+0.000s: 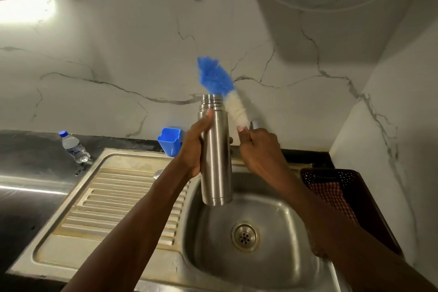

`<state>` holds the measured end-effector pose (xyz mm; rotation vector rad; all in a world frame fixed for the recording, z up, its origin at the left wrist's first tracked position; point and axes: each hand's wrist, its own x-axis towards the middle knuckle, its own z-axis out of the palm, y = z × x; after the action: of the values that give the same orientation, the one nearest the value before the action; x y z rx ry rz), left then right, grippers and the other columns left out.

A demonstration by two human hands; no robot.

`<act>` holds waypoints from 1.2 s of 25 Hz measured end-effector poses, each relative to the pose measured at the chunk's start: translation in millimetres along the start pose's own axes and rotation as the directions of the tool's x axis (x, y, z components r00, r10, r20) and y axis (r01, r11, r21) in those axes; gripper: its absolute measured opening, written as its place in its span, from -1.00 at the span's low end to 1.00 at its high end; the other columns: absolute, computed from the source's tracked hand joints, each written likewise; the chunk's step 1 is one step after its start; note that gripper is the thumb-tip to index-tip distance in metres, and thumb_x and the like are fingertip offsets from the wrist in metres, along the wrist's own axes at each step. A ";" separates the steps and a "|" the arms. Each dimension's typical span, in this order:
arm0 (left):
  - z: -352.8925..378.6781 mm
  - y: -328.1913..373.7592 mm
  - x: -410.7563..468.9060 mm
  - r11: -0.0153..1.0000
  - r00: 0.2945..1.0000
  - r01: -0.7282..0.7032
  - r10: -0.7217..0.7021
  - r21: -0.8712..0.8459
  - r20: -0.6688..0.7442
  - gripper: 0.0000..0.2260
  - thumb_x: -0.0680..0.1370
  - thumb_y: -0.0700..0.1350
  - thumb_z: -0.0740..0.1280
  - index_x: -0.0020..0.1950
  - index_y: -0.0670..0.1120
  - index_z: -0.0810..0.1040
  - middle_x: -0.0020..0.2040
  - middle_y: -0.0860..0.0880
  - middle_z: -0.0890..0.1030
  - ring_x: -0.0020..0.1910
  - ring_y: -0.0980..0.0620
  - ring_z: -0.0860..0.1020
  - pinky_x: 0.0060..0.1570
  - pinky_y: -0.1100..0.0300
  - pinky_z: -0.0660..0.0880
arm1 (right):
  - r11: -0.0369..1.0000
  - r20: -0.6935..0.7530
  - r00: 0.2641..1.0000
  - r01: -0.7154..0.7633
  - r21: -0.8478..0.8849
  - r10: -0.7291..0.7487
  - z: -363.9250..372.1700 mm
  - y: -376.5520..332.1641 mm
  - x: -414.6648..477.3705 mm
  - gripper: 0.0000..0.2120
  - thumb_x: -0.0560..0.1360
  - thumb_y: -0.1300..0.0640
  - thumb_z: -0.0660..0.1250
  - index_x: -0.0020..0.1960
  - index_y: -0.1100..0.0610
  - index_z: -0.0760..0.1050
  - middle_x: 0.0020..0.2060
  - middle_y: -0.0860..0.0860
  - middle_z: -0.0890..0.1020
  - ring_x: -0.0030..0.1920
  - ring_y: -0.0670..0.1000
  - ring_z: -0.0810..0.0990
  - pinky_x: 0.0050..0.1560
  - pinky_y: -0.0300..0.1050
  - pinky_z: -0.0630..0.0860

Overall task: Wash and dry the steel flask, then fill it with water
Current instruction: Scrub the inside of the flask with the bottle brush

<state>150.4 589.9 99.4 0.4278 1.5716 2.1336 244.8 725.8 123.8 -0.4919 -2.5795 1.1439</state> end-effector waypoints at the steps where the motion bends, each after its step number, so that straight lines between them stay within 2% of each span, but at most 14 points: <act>1: 2.1 1.1 1.0 0.998 1.000 0.009 -0.009 0.055 0.008 -0.14 0.27 0.40 0.56 0.33 -0.16 0.48 -0.06 -0.23 0.69 -0.18 -0.14 0.70 -0.16 -0.03 0.69 | 1.000 0.000 1.000 -0.013 -0.003 0.013 -2.2 -2.1 1.9 -0.69 0.74 -0.07 0.06 -0.05 0.02 0.45 0.34 0.28 0.53 -0.20 -0.09 0.56 -0.15 -0.18 0.51; 3: -0.9 1.6 7.6 0.991 0.999 -0.016 0.021 0.133 -0.031 -0.01 0.14 0.37 0.66 0.38 -0.11 0.42 0.02 -0.24 0.70 -0.13 -0.20 0.73 -0.11 -0.13 0.70 | 0.999 -0.015 1.000 0.026 -0.034 -0.027 -4.0 -2.3 -1.8 -0.66 0.74 -0.06 0.06 -0.03 0.08 0.49 0.29 0.29 0.57 -0.14 -0.02 0.61 -0.01 -0.06 0.58; 6: -7.6 2.3 9.3 0.981 0.994 -0.094 0.102 0.170 -0.038 -0.34 0.41 0.12 0.57 0.38 -0.14 0.45 0.05 -0.18 0.71 -0.06 -0.21 0.72 -0.03 -0.15 0.68 | 0.999 0.010 1.000 0.014 -0.040 -0.014 -7.1 -8.0 -3.9 -0.64 0.73 -0.08 0.07 -0.14 0.03 0.44 0.24 0.28 0.59 -0.02 0.09 0.64 0.14 0.07 0.57; 8: -5.3 0.7 6.4 0.982 0.995 -0.098 0.094 0.159 0.033 -0.48 0.53 0.08 0.41 0.37 -0.22 0.49 0.05 -0.18 0.70 -0.04 -0.14 0.70 0.00 -0.07 0.65 | 0.998 0.020 0.998 -0.065 -0.007 0.065 -11.7 -15.9 9.6 -0.56 0.71 -0.16 0.03 -0.04 0.07 0.55 0.19 0.25 0.61 0.09 0.18 0.60 0.23 0.14 0.53; 10: -4.2 0.7 6.2 0.984 0.992 -0.102 0.089 0.145 0.095 -0.52 0.57 0.08 0.33 0.34 -0.23 0.53 0.07 -0.18 0.69 0.00 -0.11 0.67 0.06 -0.05 0.65 | 0.995 0.015 0.995 -0.104 0.005 0.104 -12.5 -17.9 14.2 -0.48 0.71 -0.18 0.02 0.10 0.19 0.57 0.14 0.22 0.62 0.06 0.16 0.60 0.23 0.12 0.53; 12: -6.3 3.3 4.6 0.992 0.994 -0.082 0.075 0.099 0.078 -0.54 0.61 0.15 0.27 0.27 -0.21 0.58 0.03 -0.20 0.70 -0.02 -0.14 0.68 0.07 -0.08 0.64 | 0.995 0.043 0.994 -0.101 0.026 0.100 -10.5 -13.4 -0.7 -0.56 0.72 -0.15 0.03 0.14 0.14 0.52 0.24 0.23 0.59 0.05 0.12 0.62 0.22 0.05 0.54; 15: -6.1 7.9 1.7 0.987 0.998 -0.061 0.056 0.146 0.035 -0.31 0.50 0.37 0.36 0.29 -0.22 0.52 -0.06 -0.19 0.71 -0.16 -0.15 0.70 -0.11 -0.05 0.66 | 0.992 0.119 0.989 -0.092 0.081 0.082 -12.7 -15.1 -12.7 -0.63 0.74 -0.08 0.04 0.22 0.14 0.51 0.25 0.25 0.59 0.30 0.16 0.54 0.34 0.04 0.45; 16: -4.4 8.8 3.0 0.971 0.996 -0.086 0.075 0.221 0.057 -0.19 0.38 0.39 0.48 0.34 -0.22 0.47 -0.06 -0.16 0.71 -0.17 -0.12 0.71 -0.16 0.00 0.66 | 0.991 0.116 0.988 -0.107 0.083 0.097 -13.9 -16.9 -4.5 -0.62 0.74 -0.09 0.04 0.20 0.15 0.50 0.25 0.24 0.58 0.29 0.17 0.53 0.32 0.05 0.45; 18: -2.0 11.3 6.0 0.929 0.983 -0.170 0.137 0.330 0.120 -0.14 0.26 0.19 0.64 0.38 -0.21 0.43 -0.01 -0.10 0.70 -0.11 -0.10 0.71 -0.11 0.04 0.66 | 0.991 0.106 0.988 -0.119 0.056 0.113 -18.0 -21.5 4.1 -0.56 0.73 -0.14 0.03 0.23 0.17 0.50 0.24 0.22 0.57 0.15 0.14 0.57 0.23 0.06 0.50; 21: -14.8 22.2 14.5 0.881 0.959 -0.281 0.243 0.379 0.146 -0.32 0.23 -0.05 0.68 0.28 -0.19 0.54 0.00 -0.08 0.70 -0.03 -0.10 0.69 -0.02 0.00 0.63 | 0.993 0.132 0.985 -0.115 0.042 0.108 -18.2 -13.6 -1.6 -0.56 0.72 -0.18 0.05 0.30 0.12 0.47 0.41 0.22 0.48 -0.02 0.00 0.59 0.08 -0.05 0.53; 23: -22.4 24.1 15.2 0.821 0.947 -0.321 0.259 0.473 0.192 -0.43 0.23 -0.08 0.69 0.17 -0.17 0.60 -0.03 -0.11 0.71 -0.04 -0.16 0.69 -0.01 -0.12 0.65 | 0.991 0.169 0.978 -0.128 0.032 0.120 -17.8 -8.0 -4.5 -0.52 0.71 -0.19 0.06 0.39 0.13 0.43 0.49 0.21 0.42 0.05 0.04 0.59 0.19 -0.01 0.50; 26: -12.4 15.7 9.5 0.748 0.929 -0.363 0.248 0.556 0.274 -0.60 0.24 -0.10 0.60 0.02 -0.18 0.67 -0.11 -0.15 0.72 -0.11 -0.20 0.69 -0.06 -0.13 0.65 | 0.988 0.158 0.976 -0.155 0.026 0.149 -20.9 -12.7 10.3 -0.55 0.69 -0.16 0.08 0.30 0.15 0.48 0.33 0.24 0.54 0.16 0.18 0.61 0.26 0.10 0.52; 28: -11.4 16.6 12.2 0.784 0.942 -0.335 0.269 0.523 0.200 -0.66 0.25 -0.08 0.56 -0.03 -0.15 0.68 -0.13 -0.16 0.73 -0.12 -0.20 0.70 -0.05 -0.08 0.66 | 0.988 0.155 0.979 -0.144 0.046 0.135 -23.6 -13.6 5.6 -0.52 0.70 -0.17 0.07 0.38 0.16 0.44 0.22 0.18 0.60 0.01 0.07 0.63 0.11 0.00 0.53; 30: -20.3 17.3 18.9 0.724 0.951 -0.301 0.273 0.620 0.143 -0.66 0.24 0.01 0.57 -0.07 -0.10 0.66 -0.16 -0.13 0.72 -0.15 -0.17 0.69 -0.07 -0.08 0.66 | 0.988 0.177 0.973 -0.153 0.024 0.146 -20.2 0.3 -6.8 -0.47 0.71 -0.18 0.07 0.49 0.18 0.39 0.13 0.13 0.63 -0.18 -0.10 0.55 -0.03 -0.12 0.43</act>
<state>121.2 579.1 109.5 0.9895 2.3205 1.6994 258.6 736.5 135.9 -0.6122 -2.7015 1.3383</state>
